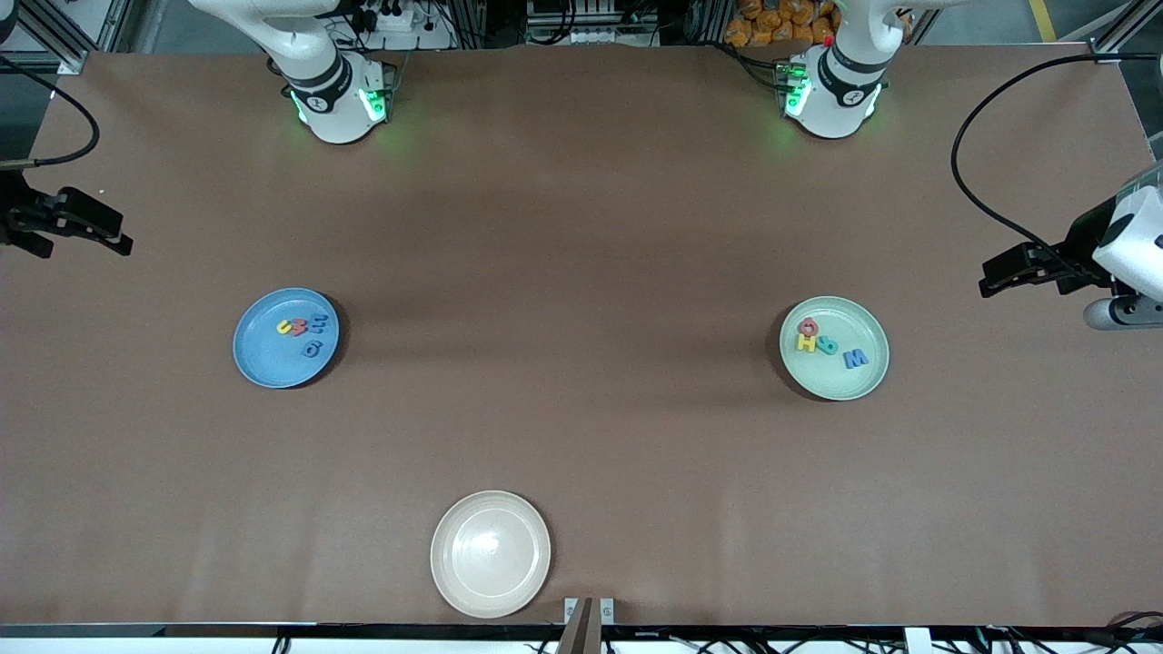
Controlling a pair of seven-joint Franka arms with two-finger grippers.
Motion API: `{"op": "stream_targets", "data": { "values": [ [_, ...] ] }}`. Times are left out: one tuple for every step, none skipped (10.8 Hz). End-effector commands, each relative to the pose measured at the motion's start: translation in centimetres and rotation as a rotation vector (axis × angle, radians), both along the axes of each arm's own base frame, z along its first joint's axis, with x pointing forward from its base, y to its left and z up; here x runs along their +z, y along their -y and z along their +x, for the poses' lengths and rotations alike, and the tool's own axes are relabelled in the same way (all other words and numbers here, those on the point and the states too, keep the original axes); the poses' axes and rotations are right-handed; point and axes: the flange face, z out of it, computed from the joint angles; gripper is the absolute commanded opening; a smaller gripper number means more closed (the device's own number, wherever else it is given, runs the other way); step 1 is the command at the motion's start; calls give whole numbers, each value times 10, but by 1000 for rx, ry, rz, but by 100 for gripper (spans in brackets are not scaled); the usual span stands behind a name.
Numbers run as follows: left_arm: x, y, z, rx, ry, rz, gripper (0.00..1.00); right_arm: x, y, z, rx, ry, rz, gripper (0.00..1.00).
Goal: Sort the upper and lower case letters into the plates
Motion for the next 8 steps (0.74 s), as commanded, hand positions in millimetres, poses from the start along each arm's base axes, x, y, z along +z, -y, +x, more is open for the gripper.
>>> {"op": "stream_targets", "data": {
  "values": [
    [-2, -9, -6, 16, -18, -7, 100, 1, 4, 4, -9, -2, -5, 100],
    [-8, -10, -8, 15, -48, 4, 100, 1, 4, 4, -10, -2, -5, 100],
    [-9, -10, -9, 11, -56, 7, 100, 1, 4, 4, -10, -2, -5, 100],
    [-8, -11, -8, 8, -55, 7, 100, 1, 4, 4, -12, -1, -5, 100],
    [-6, -11, -8, 7, -50, 7, 100, 1, 4, 4, -10, -1, -5, 100],
    [-6, -10, -7, 5, -47, 7, 100, 1, 4, 4, -12, -1, -5, 100],
    [-9, -12, -5, 8, -50, 6, 100, 1, 4, 4, -10, -1, -5, 100],
    [-10, -12, -4, 9, -50, 4, 100, 2, 4, 4, -12, 1, -5, 100]
  ]
}}
